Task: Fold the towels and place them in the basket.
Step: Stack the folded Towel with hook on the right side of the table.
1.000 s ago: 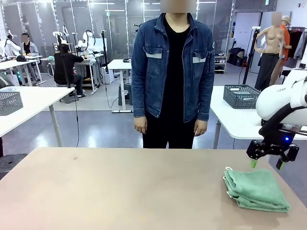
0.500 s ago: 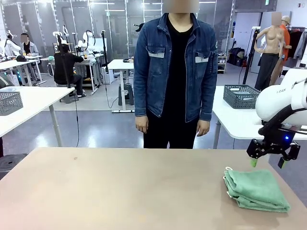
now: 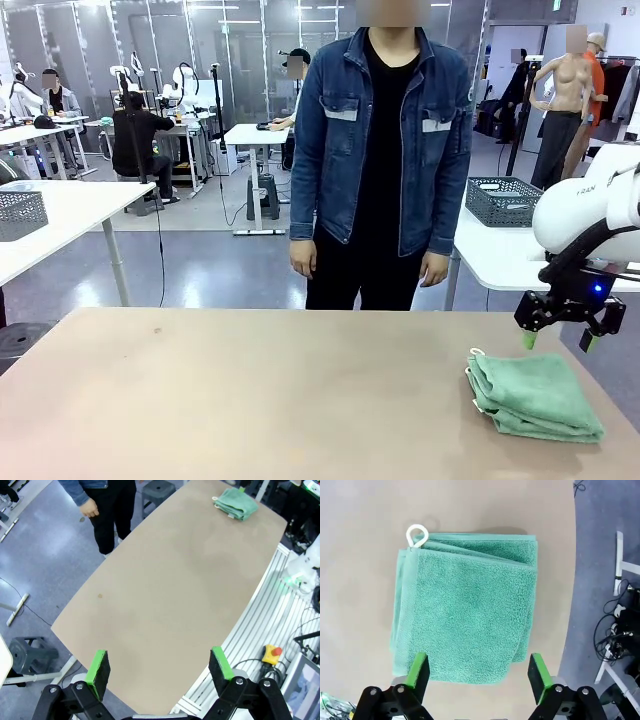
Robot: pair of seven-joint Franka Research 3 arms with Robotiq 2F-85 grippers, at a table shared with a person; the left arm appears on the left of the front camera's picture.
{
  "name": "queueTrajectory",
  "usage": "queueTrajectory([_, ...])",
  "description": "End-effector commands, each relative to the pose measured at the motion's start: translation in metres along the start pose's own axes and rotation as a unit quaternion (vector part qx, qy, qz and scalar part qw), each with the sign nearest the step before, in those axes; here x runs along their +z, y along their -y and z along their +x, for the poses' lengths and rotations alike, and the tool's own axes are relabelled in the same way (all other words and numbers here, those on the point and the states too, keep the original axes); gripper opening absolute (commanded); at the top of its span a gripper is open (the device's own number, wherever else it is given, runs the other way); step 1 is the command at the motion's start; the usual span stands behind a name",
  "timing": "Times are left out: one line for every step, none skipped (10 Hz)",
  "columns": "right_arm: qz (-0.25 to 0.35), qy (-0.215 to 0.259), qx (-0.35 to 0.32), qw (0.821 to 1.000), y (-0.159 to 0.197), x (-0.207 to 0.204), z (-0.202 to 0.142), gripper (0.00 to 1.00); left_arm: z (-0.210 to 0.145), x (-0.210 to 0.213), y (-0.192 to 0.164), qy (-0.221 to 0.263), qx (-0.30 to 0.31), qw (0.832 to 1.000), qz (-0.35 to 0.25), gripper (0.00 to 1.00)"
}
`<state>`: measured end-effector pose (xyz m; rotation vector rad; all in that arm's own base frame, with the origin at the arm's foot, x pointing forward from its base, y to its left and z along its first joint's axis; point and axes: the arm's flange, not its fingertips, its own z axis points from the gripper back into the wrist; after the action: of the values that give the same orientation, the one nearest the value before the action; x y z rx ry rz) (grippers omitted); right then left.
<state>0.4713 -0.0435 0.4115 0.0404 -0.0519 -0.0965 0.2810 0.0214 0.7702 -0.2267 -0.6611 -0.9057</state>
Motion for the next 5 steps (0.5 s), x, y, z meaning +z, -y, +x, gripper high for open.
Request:
queueTrajectory([0.012,-0.001,0.005,1.0,0.0013,-0.001,0.0004,0.99,-0.0001,0.0005,0.0007,-0.002,-0.009,1.0,-0.001,1.0])
queueTrajectory([0.012,-0.001,0.005,1.0,0.0013,-0.001,0.0004,0.99,-0.0001,0.0005,0.0007,-0.002,-0.009,1.0,-0.001,1.0])
queueTrajectory([0.012,-0.001,0.005,1.0,0.0013,-0.001,0.0004,0.99,-0.0001,0.0005,0.0007,-0.002,-0.009,1.0,-0.001,1.0])
queueTrajectory([0.012,-0.001,0.005,1.0,0.0013,-0.001,0.0004,0.99,-0.0001,0.0005,0.0007,-0.002,-0.009,1.0,-0.001,1.0])
queueTrajectory([0.012,-0.001,0.005,1.0,0.0013,-0.001,0.0004,0.99,-0.0001,0.0005,0.0007,-0.002,-0.009,1.0,-0.001,1.0])
